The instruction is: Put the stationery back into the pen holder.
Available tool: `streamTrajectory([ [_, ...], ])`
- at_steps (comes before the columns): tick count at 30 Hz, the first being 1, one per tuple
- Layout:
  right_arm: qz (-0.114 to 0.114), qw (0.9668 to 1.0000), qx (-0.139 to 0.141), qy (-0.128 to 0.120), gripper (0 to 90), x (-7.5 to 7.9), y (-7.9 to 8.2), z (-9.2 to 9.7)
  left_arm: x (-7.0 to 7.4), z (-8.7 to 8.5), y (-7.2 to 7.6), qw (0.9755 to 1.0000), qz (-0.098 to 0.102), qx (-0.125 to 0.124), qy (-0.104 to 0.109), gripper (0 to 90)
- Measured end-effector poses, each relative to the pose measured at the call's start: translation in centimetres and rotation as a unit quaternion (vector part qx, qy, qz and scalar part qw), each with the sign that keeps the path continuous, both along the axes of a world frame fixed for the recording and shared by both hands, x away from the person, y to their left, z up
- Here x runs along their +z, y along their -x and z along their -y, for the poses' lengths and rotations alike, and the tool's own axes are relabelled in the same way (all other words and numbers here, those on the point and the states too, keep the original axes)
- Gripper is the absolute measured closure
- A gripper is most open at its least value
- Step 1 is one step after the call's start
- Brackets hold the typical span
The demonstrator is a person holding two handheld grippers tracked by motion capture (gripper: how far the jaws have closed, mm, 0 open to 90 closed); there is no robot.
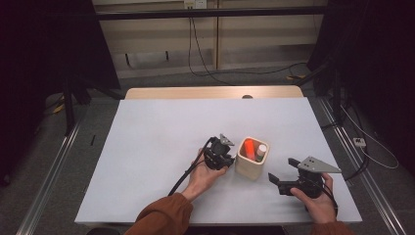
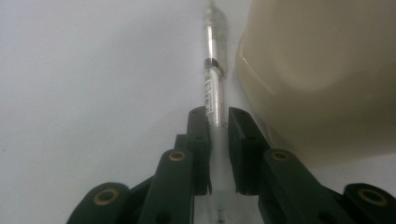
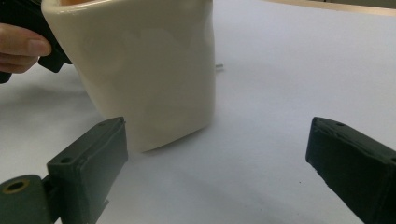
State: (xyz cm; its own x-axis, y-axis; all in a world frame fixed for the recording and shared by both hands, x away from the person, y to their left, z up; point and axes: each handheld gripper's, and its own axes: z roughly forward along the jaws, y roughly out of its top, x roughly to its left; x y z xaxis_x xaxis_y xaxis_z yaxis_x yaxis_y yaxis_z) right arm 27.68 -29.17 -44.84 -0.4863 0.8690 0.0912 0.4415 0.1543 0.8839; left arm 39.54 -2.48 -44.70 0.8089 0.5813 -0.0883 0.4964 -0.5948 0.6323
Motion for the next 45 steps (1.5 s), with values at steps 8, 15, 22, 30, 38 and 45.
streamTrajectory([
  [8, 0.0, 1.0, 0.0, 0.001, 5.7, 0.0, 0.0, 0.1, 0.1, 0.1, -0.1, 0.9998, -0.006, 0.017, 0.0, 80.1],
  [15, 0.0, 1.0, -0.001, -0.001, 5.8, 0.0, 0.0, 0.0, 0.5, -0.8, -0.8, 0.9997, -0.01, 0.004, 0.022, 80.2],
  [22, 0.001, 1.0, 0.001, -0.001, 5.8, 0.0, 0.0, 0.0, 1.1, -1.6, -1.0, 0.9996, -0.003, -0.004, 0.026, 80.4],
  [30, 0.002, 1.0, 0.001, -0.001, 5.8, 0.0, 0.0, 0.0, 1.9, -2.6, -1.3, 0.9989, 0.0, -0.007, 0.047, 80.3],
  [38, 0.004, 1.0, 0.002, -0.001, 5.8, 0.2, 0.0, 0.0, 2.9, -4.1, -1.4, 0.9984, 0.009, -0.01, 0.055, 80.3],
  [45, 0.007, 1.0, 0.001, -0.003, 5.6, 0.3, 0.1, -0.2, 3.9, -5.1, -1.2, 0.998, 0.02, -0.013, 0.058, 80.3],
])
